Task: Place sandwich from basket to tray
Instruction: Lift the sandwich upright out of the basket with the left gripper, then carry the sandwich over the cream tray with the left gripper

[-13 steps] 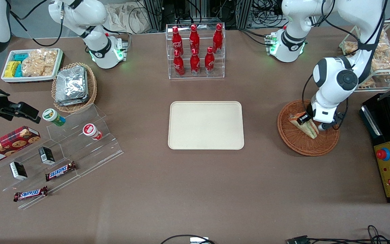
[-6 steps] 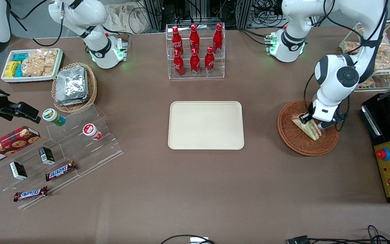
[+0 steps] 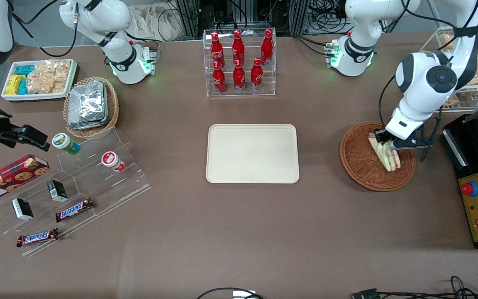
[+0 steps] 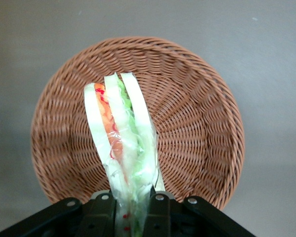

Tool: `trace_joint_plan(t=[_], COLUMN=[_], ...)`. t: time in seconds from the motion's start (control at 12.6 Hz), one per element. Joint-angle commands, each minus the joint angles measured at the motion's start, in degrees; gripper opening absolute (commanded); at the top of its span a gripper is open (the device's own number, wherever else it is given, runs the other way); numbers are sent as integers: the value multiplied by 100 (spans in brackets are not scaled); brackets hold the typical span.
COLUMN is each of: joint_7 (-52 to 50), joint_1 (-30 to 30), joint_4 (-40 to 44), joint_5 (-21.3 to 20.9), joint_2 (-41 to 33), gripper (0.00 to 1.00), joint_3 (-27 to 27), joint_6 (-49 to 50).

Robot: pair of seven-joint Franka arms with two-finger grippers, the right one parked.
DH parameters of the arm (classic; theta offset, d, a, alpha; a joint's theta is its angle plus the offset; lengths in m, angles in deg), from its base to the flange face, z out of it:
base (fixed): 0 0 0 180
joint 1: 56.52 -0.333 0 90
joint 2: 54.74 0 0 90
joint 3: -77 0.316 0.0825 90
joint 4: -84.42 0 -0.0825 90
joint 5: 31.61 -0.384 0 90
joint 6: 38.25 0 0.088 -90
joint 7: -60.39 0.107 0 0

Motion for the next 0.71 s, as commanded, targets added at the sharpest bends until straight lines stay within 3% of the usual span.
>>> trace_joint_plan(t=[0.0, 0.24, 0.63], joint_7=[720, 1265, 1082], joint_1=[47, 388, 1013], joint_4=[404, 581, 1319], joint_5=[96, 577, 1316], joint_2=[-182, -270, -121], gripper=[0, 0, 0], joint_3=[-19, -63, -98], joint_6=[751, 885, 1623])
